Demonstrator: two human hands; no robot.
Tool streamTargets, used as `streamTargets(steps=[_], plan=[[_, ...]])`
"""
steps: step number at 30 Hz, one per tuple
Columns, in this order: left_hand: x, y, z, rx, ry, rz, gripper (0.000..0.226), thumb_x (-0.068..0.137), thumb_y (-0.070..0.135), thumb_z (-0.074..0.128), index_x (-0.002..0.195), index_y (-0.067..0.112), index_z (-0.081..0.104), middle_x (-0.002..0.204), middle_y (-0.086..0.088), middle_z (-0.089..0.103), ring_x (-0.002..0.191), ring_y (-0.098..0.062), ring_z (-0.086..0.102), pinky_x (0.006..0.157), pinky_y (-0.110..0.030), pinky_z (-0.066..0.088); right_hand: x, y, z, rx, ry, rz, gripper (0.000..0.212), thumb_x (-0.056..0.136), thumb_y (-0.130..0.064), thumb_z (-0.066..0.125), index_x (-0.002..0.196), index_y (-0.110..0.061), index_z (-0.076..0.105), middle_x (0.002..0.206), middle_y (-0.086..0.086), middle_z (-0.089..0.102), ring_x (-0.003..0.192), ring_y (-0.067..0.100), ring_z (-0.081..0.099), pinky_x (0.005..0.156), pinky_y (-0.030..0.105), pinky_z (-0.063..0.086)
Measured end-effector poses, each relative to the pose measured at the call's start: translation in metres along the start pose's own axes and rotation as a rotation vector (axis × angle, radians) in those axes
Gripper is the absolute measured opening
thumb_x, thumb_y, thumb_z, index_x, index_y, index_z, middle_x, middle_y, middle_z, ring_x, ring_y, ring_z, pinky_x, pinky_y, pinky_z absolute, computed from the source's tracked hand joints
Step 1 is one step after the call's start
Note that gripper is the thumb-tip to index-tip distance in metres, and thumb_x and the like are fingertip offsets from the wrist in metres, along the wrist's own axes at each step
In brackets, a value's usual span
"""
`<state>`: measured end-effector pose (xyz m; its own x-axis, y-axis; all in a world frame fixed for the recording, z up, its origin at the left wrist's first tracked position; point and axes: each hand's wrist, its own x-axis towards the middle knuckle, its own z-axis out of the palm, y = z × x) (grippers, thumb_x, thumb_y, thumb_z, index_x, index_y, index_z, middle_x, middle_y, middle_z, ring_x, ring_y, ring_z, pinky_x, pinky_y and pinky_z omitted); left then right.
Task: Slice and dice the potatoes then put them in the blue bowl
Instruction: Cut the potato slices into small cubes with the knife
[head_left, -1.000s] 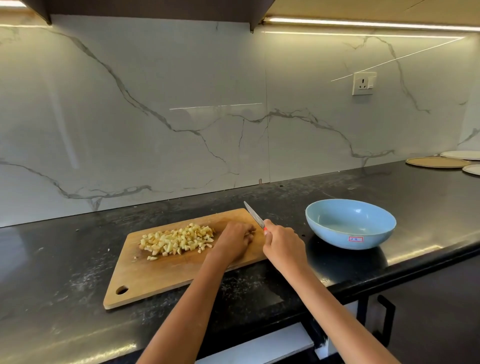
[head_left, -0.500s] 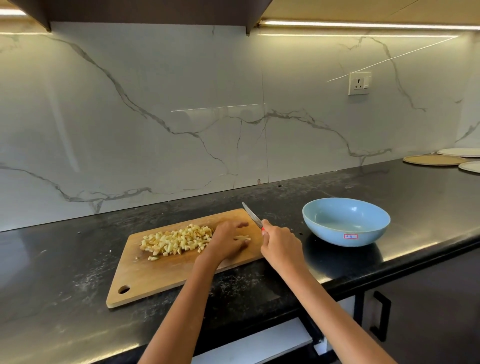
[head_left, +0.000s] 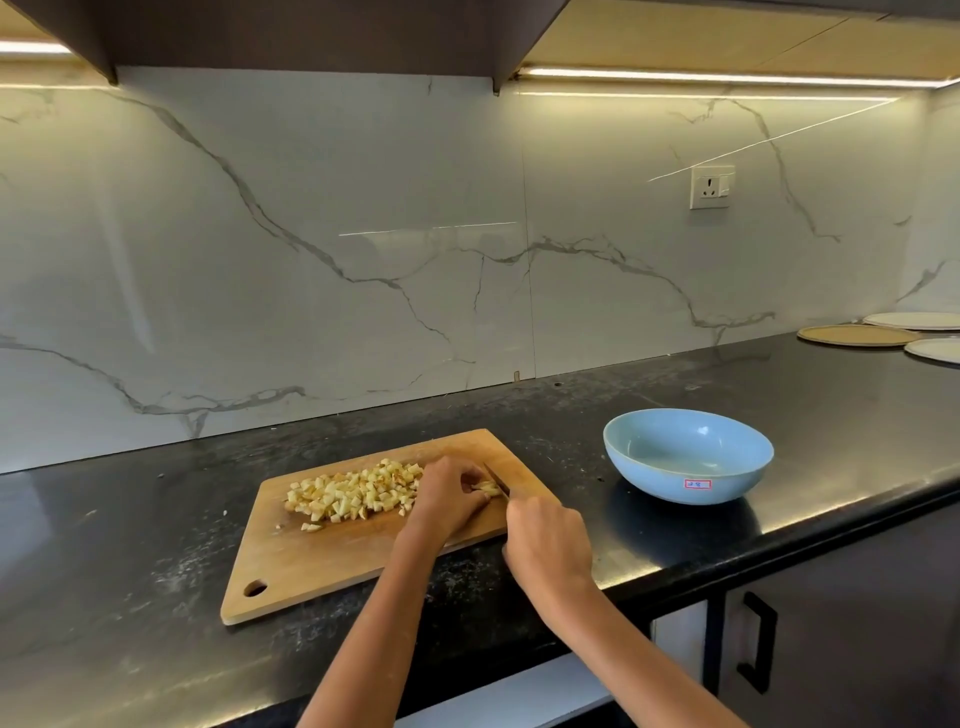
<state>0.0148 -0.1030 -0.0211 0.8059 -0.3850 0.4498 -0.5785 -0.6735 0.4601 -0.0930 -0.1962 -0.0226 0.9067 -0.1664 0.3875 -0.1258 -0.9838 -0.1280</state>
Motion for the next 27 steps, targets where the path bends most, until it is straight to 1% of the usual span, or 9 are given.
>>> streamTargets(steps=[4, 9, 13, 18, 21, 22, 24, 25, 27], plan=[[-0.001, 0.001, 0.0, -0.012, 0.001, -0.001, 0.018, 0.079, 0.013, 0.071, 0.096, 0.011, 0.073, 0.097, -0.002, 0.071, 0.087, -0.009, 0.061, 0.085, -0.024, 0.051, 0.0, -0.005, 0.001, -0.022, -0.023, -0.004, 0.024, 0.099, -0.011, 0.04, 0.119, -0.012, 0.054, 0.109, 0.007, 0.063, 0.096, 0.021, 0.063, 0.078, 0.031, 0.05], [0.0, 0.001, 0.0, 0.002, 0.003, -0.005, 0.018, 0.08, 0.016, 0.07, 0.098, 0.012, 0.073, 0.099, -0.001, 0.071, 0.089, -0.009, 0.061, 0.083, -0.021, 0.05, -0.001, -0.004, 0.0, 0.01, -0.004, 0.009, 0.024, 0.099, -0.014, 0.042, 0.121, -0.013, 0.052, 0.11, 0.007, 0.063, 0.095, 0.021, 0.064, 0.077, 0.03, 0.049], [-0.001, 0.003, -0.001, -0.023, 0.012, -0.021, 0.012, 0.079, 0.013, 0.071, 0.091, 0.012, 0.074, 0.095, -0.001, 0.071, 0.088, -0.01, 0.063, 0.083, -0.023, 0.051, -0.003, -0.003, -0.001, 0.019, 0.003, -0.011, 0.025, 0.098, -0.013, 0.043, 0.122, -0.012, 0.05, 0.11, 0.007, 0.063, 0.095, 0.021, 0.064, 0.077, 0.03, 0.05], [-0.001, 0.004, -0.001, -0.06, 0.038, -0.06, 0.008, 0.078, 0.01, 0.072, 0.085, 0.011, 0.074, 0.091, -0.001, 0.071, 0.082, -0.008, 0.061, 0.082, -0.022, 0.051, -0.003, -0.001, -0.002, 0.042, 0.01, -0.032, 0.026, 0.097, -0.012, 0.044, 0.123, -0.013, 0.051, 0.108, 0.007, 0.064, 0.093, 0.022, 0.065, 0.076, 0.03, 0.051], [-0.002, 0.003, -0.001, -0.091, 0.051, -0.085, 0.005, 0.078, 0.01, 0.072, 0.082, 0.011, 0.074, 0.088, 0.0, 0.071, 0.077, -0.004, 0.059, 0.074, -0.013, 0.047, -0.003, 0.001, -0.004, 0.094, 0.01, -0.016, 0.023, 0.096, -0.014, 0.047, 0.119, -0.015, 0.053, 0.105, 0.004, 0.065, 0.091, 0.02, 0.066, 0.075, 0.028, 0.05], [-0.003, 0.003, -0.001, -0.102, 0.055, -0.098, 0.004, 0.077, 0.011, 0.073, 0.081, 0.011, 0.074, 0.087, 0.001, 0.071, 0.075, -0.002, 0.057, 0.072, -0.011, 0.046, -0.003, 0.003, -0.005, 0.117, 0.013, -0.002, 0.021, 0.096, -0.015, 0.048, 0.115, -0.017, 0.054, 0.102, 0.003, 0.065, 0.09, 0.02, 0.066, 0.073, 0.027, 0.048], [-0.002, 0.002, -0.001, -0.116, 0.061, -0.113, 0.004, 0.076, 0.011, 0.074, 0.081, 0.011, 0.074, 0.085, 0.0, 0.071, 0.074, -0.002, 0.057, 0.073, -0.014, 0.047, -0.002, 0.009, -0.008, 0.164, 0.017, 0.029, 0.017, 0.095, -0.015, 0.046, 0.109, -0.018, 0.055, 0.099, 0.002, 0.065, 0.091, 0.02, 0.065, 0.067, 0.027, 0.041], [-0.002, 0.002, -0.001, -0.117, 0.061, -0.12, 0.005, 0.076, 0.012, 0.074, 0.081, 0.011, 0.075, 0.085, 0.0, 0.071, 0.074, -0.003, 0.057, 0.074, -0.015, 0.047, -0.001, 0.011, -0.009, 0.179, 0.02, 0.044, 0.019, 0.095, -0.015, 0.044, 0.11, -0.019, 0.056, 0.099, 0.002, 0.065, 0.092, 0.021, 0.065, 0.066, 0.026, 0.039], [-0.002, 0.002, -0.001, -0.118, 0.057, -0.129, 0.008, 0.075, 0.014, 0.075, 0.082, 0.01, 0.075, 0.086, -0.001, 0.071, 0.075, -0.004, 0.058, 0.072, -0.013, 0.045, 0.0, 0.015, -0.013, 0.199, 0.034, 0.074, 0.027, 0.098, -0.017, 0.039, 0.119, -0.02, 0.056, 0.103, 0.002, 0.066, 0.094, 0.02, 0.065, 0.065, 0.027, 0.04]])
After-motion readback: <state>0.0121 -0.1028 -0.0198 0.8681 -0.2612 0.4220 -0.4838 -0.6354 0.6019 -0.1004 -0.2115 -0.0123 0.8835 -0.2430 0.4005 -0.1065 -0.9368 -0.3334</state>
